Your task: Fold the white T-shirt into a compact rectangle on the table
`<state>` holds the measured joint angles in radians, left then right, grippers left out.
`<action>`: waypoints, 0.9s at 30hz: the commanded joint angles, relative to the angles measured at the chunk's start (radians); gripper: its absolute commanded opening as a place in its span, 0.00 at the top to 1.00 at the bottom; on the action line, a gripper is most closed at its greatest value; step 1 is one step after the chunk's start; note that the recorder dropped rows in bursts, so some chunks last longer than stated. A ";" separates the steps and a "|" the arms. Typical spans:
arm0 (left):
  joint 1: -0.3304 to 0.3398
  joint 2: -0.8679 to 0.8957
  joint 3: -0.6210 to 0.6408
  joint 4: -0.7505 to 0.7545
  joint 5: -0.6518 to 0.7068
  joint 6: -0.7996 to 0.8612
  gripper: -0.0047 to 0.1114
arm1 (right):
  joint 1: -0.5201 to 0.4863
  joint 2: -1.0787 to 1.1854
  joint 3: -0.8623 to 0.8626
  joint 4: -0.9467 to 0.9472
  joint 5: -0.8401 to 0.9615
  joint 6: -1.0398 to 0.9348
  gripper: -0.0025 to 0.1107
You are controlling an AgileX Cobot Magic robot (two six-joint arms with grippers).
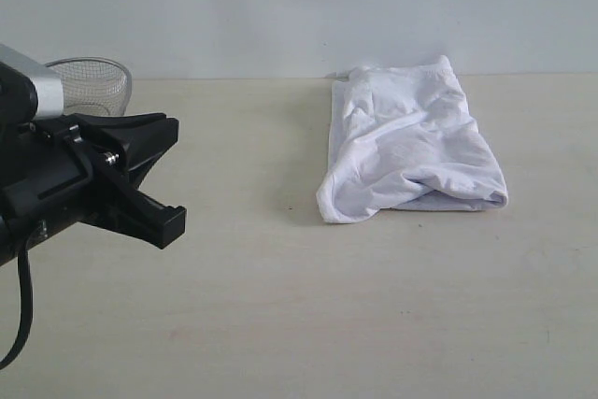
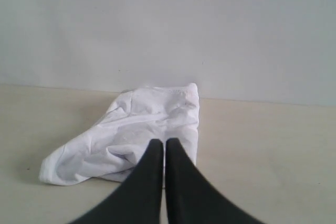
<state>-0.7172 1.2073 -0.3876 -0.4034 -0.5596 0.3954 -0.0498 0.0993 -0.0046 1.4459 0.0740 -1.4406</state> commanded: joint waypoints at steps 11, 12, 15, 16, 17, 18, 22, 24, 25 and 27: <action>-0.004 -0.003 0.005 0.002 -0.016 -0.001 0.92 | 0.000 -0.008 0.005 -1.435 0.026 1.464 0.98; -0.004 -0.003 0.005 0.002 -0.016 -0.001 0.92 | 0.000 -0.008 0.005 -1.436 0.026 1.456 0.98; -0.004 -0.003 0.005 0.002 -0.016 -0.001 0.92 | 0.000 -0.008 0.005 -1.436 0.079 1.441 0.98; -0.004 -0.003 0.005 0.002 -0.016 -0.001 0.92 | 0.000 -0.008 0.005 -1.436 0.097 1.441 0.98; -0.004 -0.003 0.005 0.002 -0.016 -0.001 0.92 | 0.000 -0.008 0.005 -1.436 0.101 1.435 0.98; -0.004 -0.003 0.005 0.002 -0.016 -0.001 0.92 | 0.000 -0.008 0.005 -1.436 0.109 1.427 0.98; -0.004 -0.003 0.005 0.002 -0.016 -0.001 0.92 | 0.000 -0.008 0.005 -1.434 0.166 1.425 0.98; -0.004 -0.003 0.005 0.002 -0.016 -0.001 0.92 | 0.000 -0.008 0.005 -1.434 0.209 1.425 0.98; -0.004 -0.003 0.005 0.002 -0.016 -0.001 0.92 | 0.000 -0.008 0.005 -1.434 0.212 1.425 0.98; -0.004 -0.003 0.005 0.002 -0.016 -0.001 0.92 | 0.000 -0.008 0.005 -1.434 0.212 1.422 0.98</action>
<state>-0.7172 1.2073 -0.3876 -0.4034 -0.5596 0.3954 -0.0498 0.0993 0.0001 0.0219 0.2741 -0.0141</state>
